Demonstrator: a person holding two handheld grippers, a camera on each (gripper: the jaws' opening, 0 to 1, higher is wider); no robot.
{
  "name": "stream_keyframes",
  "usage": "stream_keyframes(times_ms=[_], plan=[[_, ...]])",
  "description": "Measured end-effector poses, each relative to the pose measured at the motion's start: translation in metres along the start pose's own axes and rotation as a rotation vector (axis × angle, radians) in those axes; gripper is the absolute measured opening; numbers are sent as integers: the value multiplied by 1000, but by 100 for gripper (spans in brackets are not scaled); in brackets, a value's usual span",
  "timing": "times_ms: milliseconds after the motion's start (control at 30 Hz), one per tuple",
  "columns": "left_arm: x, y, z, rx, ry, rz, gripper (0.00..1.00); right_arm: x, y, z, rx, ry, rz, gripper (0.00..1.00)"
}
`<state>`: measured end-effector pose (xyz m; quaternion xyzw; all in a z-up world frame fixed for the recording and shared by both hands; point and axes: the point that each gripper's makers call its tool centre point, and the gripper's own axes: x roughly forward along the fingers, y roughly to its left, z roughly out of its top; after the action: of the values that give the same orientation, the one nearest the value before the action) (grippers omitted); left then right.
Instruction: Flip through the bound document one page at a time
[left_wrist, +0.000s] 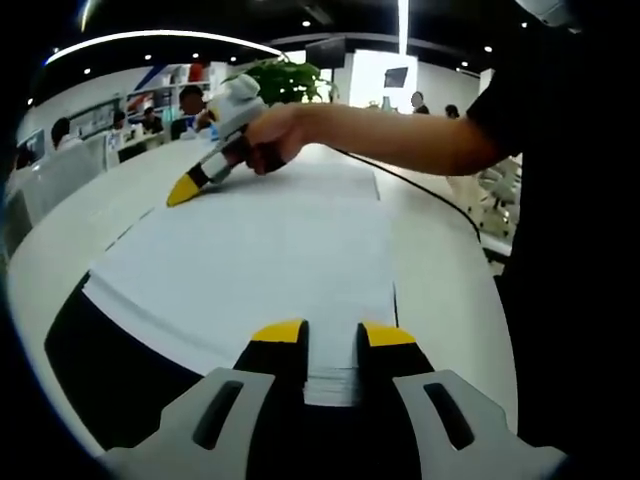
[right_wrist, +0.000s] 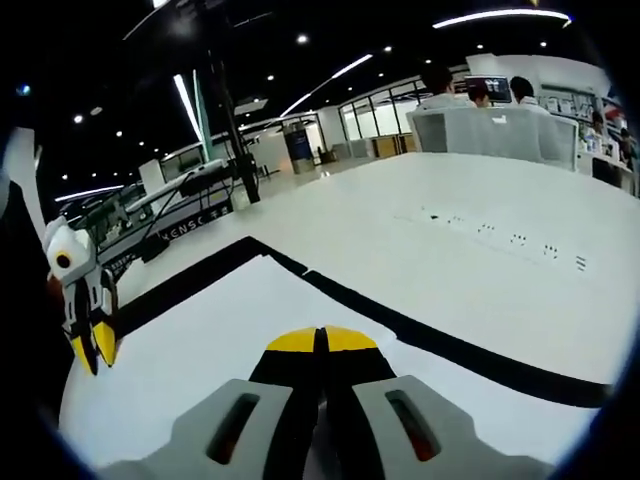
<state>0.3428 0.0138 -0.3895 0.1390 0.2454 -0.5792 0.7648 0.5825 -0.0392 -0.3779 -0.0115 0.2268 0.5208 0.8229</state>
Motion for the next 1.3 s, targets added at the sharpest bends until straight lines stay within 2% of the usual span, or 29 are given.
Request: stream_keyframes(times_ms=[300, 433, 567, 867, 967, 1133, 1200, 1300], plan=[[1, 0, 1, -4, 6, 14, 22, 1, 1, 0, -28, 9, 34, 2], [1, -1, 1, -7, 9, 15, 22, 1, 3, 0, -93, 23, 41, 2], [1, -1, 2, -10, 11, 14, 22, 2, 2, 1, -90, 18, 47, 2], [1, -1, 2, -17, 15, 18, 22, 9, -1, 5, -161, 50, 28, 2], [1, -1, 2, -20, 12, 19, 22, 11, -2, 5, -168, 48, 26, 2], [0, -1, 1, -22, 8, 17, 22, 9, -1, 4, -154, -8, 44, 2], [0, -1, 1, -24, 5, 15, 22, 10, -1, 5, -163, -3, 40, 2], [0, -1, 1, -27, 2, 14, 21, 10, -2, 6, -124, -7, 48, 2]])
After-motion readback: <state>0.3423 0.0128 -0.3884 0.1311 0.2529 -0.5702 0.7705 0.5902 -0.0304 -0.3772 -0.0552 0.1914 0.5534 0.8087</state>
